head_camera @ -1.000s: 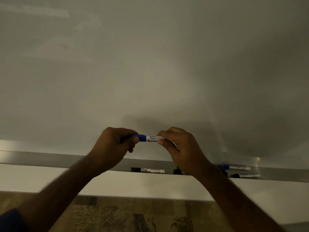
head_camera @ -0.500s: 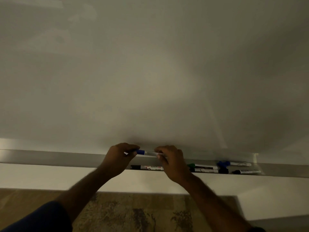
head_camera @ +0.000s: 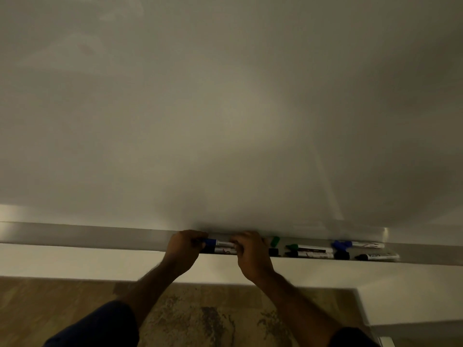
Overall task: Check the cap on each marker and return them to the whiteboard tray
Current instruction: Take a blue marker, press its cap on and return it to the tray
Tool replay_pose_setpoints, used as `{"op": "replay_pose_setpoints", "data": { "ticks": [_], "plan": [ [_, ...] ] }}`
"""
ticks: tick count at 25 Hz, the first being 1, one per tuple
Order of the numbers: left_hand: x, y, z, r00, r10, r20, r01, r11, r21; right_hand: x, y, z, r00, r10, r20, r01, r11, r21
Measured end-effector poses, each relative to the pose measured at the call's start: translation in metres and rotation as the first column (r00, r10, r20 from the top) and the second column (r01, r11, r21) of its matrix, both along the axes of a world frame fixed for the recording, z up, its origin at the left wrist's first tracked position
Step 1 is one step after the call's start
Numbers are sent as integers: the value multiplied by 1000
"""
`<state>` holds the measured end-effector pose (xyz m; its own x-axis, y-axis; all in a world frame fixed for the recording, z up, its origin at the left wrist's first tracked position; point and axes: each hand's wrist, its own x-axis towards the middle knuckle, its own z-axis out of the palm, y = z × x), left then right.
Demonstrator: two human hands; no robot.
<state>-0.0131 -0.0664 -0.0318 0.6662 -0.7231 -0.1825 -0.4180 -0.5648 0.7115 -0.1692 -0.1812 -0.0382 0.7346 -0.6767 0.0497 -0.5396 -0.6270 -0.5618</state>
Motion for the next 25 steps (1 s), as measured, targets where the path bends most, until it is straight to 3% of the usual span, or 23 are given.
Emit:
{"op": "replay_pose_setpoints", "data": {
  "ticks": [12, 21, 25],
  "plan": [
    [11, 3, -9, 989, -120, 91, 119, 993, 20, 2, 4, -1, 998, 39, -44, -42, 998, -54],
    [3, 5, 2, 994, 8, 109, 2, 996, -88, -30, -21, 19, 996, -1, 86, 10, 995, -101],
    [-16, 3, 21, 965, 2, 261, 45, 984, -175, -71, -51, 29, 989, -87, 117, 100, 989, -110]
  ]
}}
